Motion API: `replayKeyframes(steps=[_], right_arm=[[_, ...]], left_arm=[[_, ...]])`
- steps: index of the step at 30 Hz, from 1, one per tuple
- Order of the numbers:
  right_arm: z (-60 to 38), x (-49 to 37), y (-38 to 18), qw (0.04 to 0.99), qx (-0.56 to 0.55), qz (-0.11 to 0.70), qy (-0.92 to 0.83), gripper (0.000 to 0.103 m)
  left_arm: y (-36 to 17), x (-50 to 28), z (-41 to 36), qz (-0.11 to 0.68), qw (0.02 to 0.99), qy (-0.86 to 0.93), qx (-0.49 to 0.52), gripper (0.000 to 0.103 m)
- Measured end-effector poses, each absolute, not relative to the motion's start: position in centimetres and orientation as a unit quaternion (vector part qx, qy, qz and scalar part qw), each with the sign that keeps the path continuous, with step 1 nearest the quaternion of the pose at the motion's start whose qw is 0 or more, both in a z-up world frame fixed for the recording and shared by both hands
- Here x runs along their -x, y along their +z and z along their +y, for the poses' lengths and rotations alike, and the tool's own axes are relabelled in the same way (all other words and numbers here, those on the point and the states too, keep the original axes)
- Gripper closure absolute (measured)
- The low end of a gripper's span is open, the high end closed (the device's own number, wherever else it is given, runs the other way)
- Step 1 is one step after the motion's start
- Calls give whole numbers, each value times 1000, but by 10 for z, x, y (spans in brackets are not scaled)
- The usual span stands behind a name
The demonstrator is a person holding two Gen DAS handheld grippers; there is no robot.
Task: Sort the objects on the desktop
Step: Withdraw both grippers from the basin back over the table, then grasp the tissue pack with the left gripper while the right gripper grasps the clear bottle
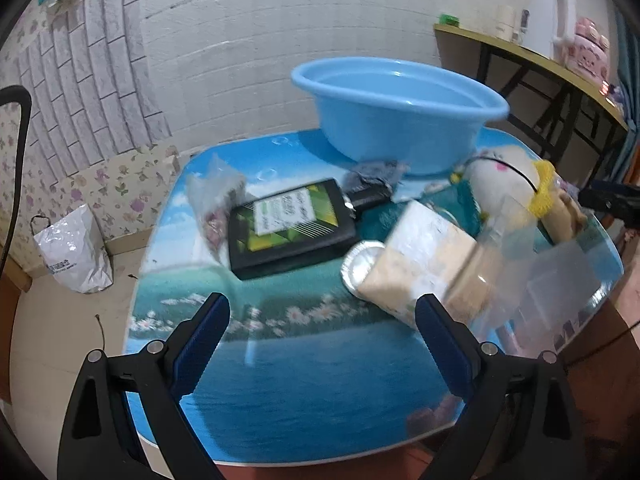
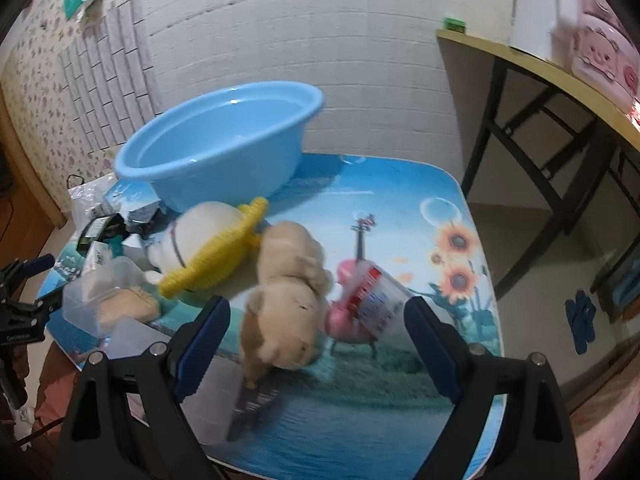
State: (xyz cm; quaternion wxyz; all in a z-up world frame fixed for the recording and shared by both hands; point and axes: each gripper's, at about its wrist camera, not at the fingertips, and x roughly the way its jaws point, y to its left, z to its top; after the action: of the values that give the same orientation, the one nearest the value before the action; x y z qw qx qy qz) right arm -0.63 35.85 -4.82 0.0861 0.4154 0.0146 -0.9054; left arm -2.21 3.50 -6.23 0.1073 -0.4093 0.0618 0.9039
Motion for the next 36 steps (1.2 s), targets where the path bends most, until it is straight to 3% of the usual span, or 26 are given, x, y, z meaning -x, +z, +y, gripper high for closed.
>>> replayKeyframes(steps=[9,19,21,23,27,29,31,36], right_arm=[[375,4,-53,71,-421,18,-904,13],[389,15,-66,45,-431,25,-901,13],[391,17,-69,40,-433,29,-900,13],[396,18,-73,36,-437,28,-898,13],[401,19,-77,39,-439,25,-897,14],[401,19,-77,46,-435,27,-899,30],[402,20,-78,51,-438,24,-897,39],[400,16,-81,63,-443,25,-894,48]], left_arm=[[-73,19,59,114,135,902,394,9],[-76,33,65,111,154,902,387,9],[-76,34,65,104,163,903,384,17],[-77,35,64,91,183,896,394,52],[-79,34,63,87,190,893,399,53],[-79,31,63,81,189,894,398,54],[-79,29,60,71,183,896,398,54],[-76,25,46,57,160,903,396,54]])
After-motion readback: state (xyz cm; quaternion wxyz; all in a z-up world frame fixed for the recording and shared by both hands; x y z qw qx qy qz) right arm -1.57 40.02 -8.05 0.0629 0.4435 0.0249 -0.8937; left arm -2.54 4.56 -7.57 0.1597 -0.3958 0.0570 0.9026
